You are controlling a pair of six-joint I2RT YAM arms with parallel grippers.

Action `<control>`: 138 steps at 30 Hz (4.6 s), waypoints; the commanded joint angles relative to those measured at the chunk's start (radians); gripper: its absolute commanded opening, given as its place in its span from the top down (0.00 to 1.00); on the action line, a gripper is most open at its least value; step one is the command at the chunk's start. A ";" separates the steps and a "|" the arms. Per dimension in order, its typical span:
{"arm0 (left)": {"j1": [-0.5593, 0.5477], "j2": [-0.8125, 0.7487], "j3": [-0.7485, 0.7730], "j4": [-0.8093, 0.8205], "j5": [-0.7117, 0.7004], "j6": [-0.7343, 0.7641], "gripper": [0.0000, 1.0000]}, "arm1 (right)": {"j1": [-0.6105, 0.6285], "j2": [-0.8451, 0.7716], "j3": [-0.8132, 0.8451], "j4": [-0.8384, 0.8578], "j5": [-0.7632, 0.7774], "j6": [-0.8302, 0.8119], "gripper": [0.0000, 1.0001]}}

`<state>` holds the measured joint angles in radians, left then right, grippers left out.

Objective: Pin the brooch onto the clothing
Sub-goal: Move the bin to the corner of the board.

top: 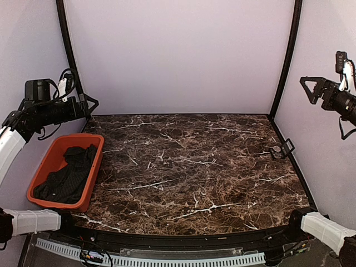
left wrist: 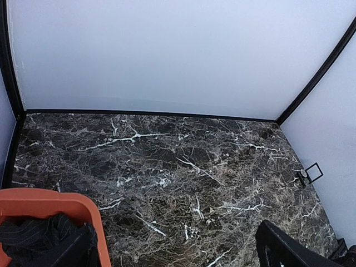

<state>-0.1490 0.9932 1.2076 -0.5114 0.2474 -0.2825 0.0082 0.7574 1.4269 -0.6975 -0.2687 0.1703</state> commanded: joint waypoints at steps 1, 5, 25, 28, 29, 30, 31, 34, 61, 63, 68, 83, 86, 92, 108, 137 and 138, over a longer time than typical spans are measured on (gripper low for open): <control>-0.003 -0.020 -0.017 -0.008 -0.011 -0.029 0.01 | 0.003 -0.003 0.002 0.010 -0.001 0.034 0.01; -0.003 -0.055 -0.061 0.051 -0.010 -0.023 0.01 | 0.002 -0.014 -0.022 0.043 -0.021 0.069 0.01; -0.003 -0.048 -0.242 0.044 -0.389 -0.058 0.01 | 0.003 0.061 -0.110 -0.008 0.027 0.109 0.01; -0.003 -0.030 -0.265 0.051 -0.427 -0.071 0.01 | 0.002 0.040 -0.148 -0.004 0.039 0.118 0.01; -0.003 -0.023 -0.269 0.051 -0.436 -0.079 0.01 | 0.003 0.035 -0.158 -0.004 0.040 0.117 0.01; -0.003 -0.020 -0.277 0.052 -0.450 -0.085 0.01 | 0.003 0.032 -0.163 -0.005 0.042 0.117 0.01; -0.003 -0.010 -0.282 0.051 -0.456 -0.087 0.01 | 0.002 0.030 -0.167 -0.007 0.043 0.116 0.01; -0.002 0.008 -0.306 0.050 -0.491 -0.101 0.01 | 0.003 0.024 -0.162 -0.017 0.041 0.109 0.01; 0.009 0.187 -0.407 0.018 -0.294 -0.101 0.17 | 0.003 -0.037 -0.321 0.088 -0.026 0.207 0.01; -0.003 0.183 -0.414 0.022 -0.281 -0.098 0.20 | 0.003 -0.034 -0.331 0.091 -0.032 0.208 0.01; -0.030 0.174 -0.423 0.048 -0.251 -0.082 0.28 | 0.003 -0.035 -0.350 0.100 -0.035 0.207 0.01; -0.071 0.155 -0.435 -0.049 -0.189 -0.099 0.43 | 0.002 -0.020 -0.384 0.124 -0.033 0.186 0.01; -0.072 0.181 -0.443 -0.048 -0.209 -0.094 0.44 | 0.003 -0.014 -0.390 0.133 -0.040 0.189 0.01; -0.072 0.240 -0.452 -0.023 -0.225 -0.096 0.62 | 0.003 -0.012 -0.386 0.135 -0.043 0.187 0.01; -0.127 0.282 -0.380 -0.003 -0.236 -0.083 0.89 | 0.003 -0.020 -0.406 0.139 -0.037 0.173 0.01; -0.077 0.106 -0.329 -0.113 -0.497 -0.082 0.02 | 0.003 -0.041 -0.450 0.156 -0.051 0.187 0.01; -0.061 0.110 -0.336 -0.119 -0.491 -0.099 0.01 | 0.003 -0.039 -0.450 0.156 -0.051 0.187 0.01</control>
<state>-0.2626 1.0981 0.8795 -0.5507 -0.1741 -0.3546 0.0082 0.7189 0.9771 -0.5747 -0.3035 0.3534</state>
